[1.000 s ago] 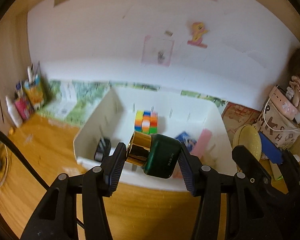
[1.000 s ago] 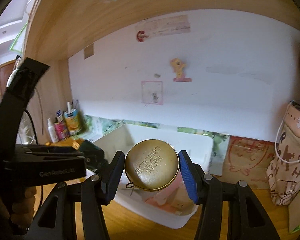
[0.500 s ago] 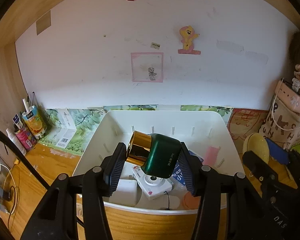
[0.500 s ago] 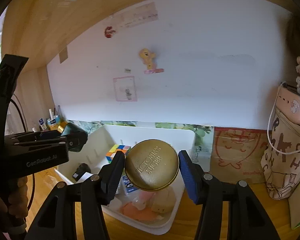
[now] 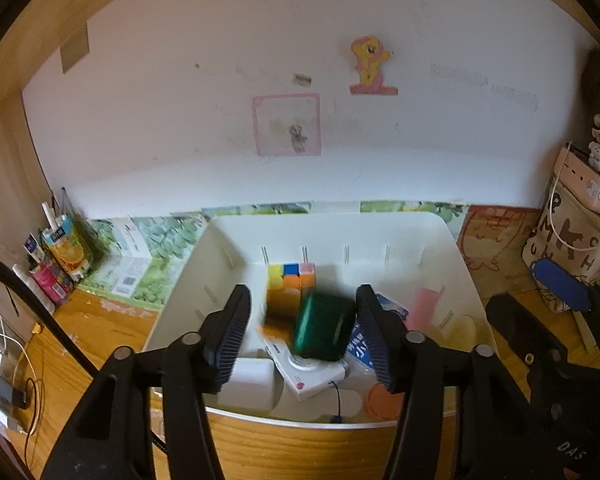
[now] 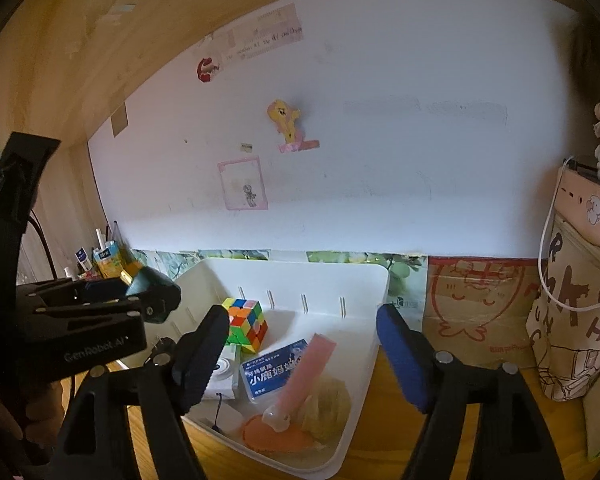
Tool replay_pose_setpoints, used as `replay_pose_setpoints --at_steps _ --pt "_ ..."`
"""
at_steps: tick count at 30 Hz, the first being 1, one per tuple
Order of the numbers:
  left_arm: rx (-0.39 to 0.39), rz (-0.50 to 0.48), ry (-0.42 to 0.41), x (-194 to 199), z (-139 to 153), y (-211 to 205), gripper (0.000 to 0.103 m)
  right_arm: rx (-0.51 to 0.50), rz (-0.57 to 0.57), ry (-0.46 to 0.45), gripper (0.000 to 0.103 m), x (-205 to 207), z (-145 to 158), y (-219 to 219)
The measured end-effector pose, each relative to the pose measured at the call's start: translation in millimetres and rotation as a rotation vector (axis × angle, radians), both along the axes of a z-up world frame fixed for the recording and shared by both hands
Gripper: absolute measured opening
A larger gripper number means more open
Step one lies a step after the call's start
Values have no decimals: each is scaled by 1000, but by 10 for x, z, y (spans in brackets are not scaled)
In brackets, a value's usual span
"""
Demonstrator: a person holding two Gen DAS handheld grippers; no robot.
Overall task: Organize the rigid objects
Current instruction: 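Open both tools to drop the green cylinder and gold compact into the bin, then withdraw both tools from the bin toward the clear plastic cup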
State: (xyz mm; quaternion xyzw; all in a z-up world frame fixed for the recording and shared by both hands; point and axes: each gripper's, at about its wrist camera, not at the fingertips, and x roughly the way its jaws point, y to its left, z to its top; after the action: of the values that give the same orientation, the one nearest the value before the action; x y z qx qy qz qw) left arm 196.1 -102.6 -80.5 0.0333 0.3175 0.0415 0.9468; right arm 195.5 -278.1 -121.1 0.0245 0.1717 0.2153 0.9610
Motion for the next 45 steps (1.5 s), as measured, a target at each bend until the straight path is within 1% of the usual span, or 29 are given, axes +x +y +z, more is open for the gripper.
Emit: replay_pose_setpoints --at_steps 1,2,4,12,14,15,19,22,23,27,28,29,32,38,41,45 --pt "3 2 -18 -21 28 1 74 -2 1 0 81 -5 5 9" --pt "6 3 -33 -39 48 3 78 -4 2 -1 82 -10 7 15" --pt "10 2 -54 -67 94 15 78 -13 1 -1 82 -15 11 29" --pt "5 18 -75 -138 196 79 79 -20 1 -10 84 -83 80 62" --pt "6 23 -84 -182 224 89 79 -25 5 -13 86 -118 106 71" --pt "9 24 -90 -211 243 92 79 -36 12 -28 87 -137 120 76" --pt "26 37 -122 -345 329 110 79 -30 19 -16 87 -223 200 88" --pt "41 52 -147 -451 399 146 79 -40 -3 -1 87 -277 286 119" --pt "49 58 -159 -497 437 171 79 -47 -17 -2 87 -308 328 134" --pt "88 86 -207 -652 605 314 79 -51 -11 -22 87 -422 498 172" --pt "96 92 -223 -702 661 374 81 -57 -11 -32 87 -453 552 187" --pt "104 99 -232 -740 701 421 84 -63 -9 -45 87 -488 607 207" --pt "139 150 -264 -902 833 632 87 -87 12 -87 87 -599 790 305" --pt "138 212 -259 -1207 913 1052 87 -104 76 -126 87 -824 1005 544" --pt "137 237 -240 -1326 885 1220 87 -106 123 -123 87 -947 1033 706" --pt "95 287 -206 -1475 799 1450 87 -119 181 -110 87 -1115 998 931"
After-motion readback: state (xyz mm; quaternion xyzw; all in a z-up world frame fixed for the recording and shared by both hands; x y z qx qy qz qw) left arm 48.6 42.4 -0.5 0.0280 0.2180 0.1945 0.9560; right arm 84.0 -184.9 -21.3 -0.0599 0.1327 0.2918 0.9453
